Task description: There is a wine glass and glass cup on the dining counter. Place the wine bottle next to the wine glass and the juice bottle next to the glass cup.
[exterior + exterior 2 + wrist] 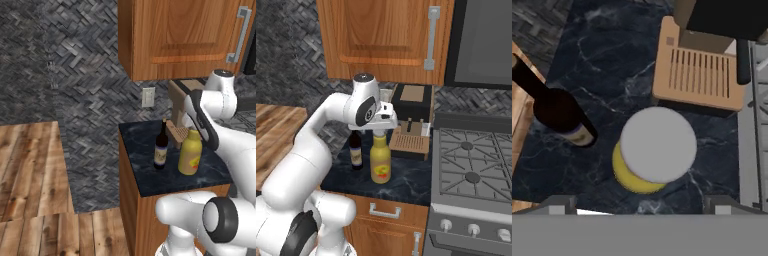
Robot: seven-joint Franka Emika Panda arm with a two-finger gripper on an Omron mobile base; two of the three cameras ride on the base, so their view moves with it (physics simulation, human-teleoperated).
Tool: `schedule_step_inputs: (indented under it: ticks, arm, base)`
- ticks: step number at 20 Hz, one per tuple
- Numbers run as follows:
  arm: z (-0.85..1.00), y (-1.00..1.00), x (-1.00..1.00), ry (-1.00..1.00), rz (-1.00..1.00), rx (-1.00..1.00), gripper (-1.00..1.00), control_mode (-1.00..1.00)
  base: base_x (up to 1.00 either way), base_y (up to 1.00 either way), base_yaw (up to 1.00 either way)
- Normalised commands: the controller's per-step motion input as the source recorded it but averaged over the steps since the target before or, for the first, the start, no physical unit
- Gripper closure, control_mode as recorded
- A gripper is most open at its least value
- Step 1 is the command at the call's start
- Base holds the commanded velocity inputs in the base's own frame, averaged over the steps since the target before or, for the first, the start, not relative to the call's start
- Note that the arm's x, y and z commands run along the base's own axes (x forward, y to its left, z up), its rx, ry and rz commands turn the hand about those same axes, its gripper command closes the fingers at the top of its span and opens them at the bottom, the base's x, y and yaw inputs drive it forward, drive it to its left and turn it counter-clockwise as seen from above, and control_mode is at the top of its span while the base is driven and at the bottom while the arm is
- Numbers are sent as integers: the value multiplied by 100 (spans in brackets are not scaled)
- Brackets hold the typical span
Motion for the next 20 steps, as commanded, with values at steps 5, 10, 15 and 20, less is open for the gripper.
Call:
schedule_step_inputs:
  ticks: [5, 10, 15, 20]
  arm:
    - [-11, -6, 18, 11, 8, -1, -100, -100]
    - [-10, -2, 25, 10, 9, 0, -100, -100]
    - [-6, 0, 25, 8, 7, 0, -100, -100]
    - [-9, -3, 12, 8, 5, 0, -100, -100]
  base:
    - [0, 0, 0]
    - [0, 0, 0]
    - [0, 0, 0]
    - [0, 0, 0]
